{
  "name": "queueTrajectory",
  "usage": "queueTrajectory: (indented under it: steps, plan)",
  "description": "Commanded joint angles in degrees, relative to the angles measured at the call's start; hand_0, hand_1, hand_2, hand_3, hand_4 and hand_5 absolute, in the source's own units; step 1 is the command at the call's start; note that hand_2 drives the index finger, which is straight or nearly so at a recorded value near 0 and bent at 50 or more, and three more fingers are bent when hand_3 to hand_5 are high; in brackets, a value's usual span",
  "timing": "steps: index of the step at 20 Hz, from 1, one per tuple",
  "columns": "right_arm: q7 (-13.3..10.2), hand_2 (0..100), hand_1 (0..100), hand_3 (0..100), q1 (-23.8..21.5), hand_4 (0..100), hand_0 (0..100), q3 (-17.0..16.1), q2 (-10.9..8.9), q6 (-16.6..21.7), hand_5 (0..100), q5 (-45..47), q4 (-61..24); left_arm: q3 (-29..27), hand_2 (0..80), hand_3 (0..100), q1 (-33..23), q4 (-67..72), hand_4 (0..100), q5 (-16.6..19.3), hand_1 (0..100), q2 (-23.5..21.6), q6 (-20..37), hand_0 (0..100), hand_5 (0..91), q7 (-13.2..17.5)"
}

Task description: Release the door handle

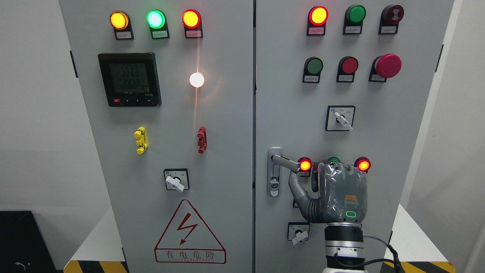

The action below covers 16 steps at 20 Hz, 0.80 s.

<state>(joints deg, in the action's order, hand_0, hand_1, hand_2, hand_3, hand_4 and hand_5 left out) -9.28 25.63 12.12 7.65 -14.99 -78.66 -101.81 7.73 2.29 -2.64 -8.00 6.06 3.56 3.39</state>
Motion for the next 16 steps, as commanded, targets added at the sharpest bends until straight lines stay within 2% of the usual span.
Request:
queueTrajectory:
  steps: [1,6,13,16]
  plan:
    - [-0.3,99,31,100,-0.8,95,53,0.0,0.0,0.1,100,0.1,-0.4,0.0,0.0,0,0.0,0.0,0,0.0,56,0.0,0.0,12,0.0,0.0]
    - [-1.3,98,30,100,-1.8,95,51,0.1,-0.09,0.8,100,0.1,-1.4,0.0,0.0,0,0.0,0.0,0,0.0,56,0.0,0.0,12,0.0,0.0]
    - [-1.9,89,30,100,-4.8,93,49,-0.1,-0.52,2.4,98,0.1,-4.4,0.0,0.0,0,0.0,0.0,0,0.0,56,0.0,0.0,12,0.0,0.0]
    - [-3.5,72,30,86,-7.0,82,48,-0.6,-0.79,4.4,82,0.2,-6.1,0.0,0.0,0,0.0,0.0,0,0.0,56,0.0,0.0,12,0.0,0.0]
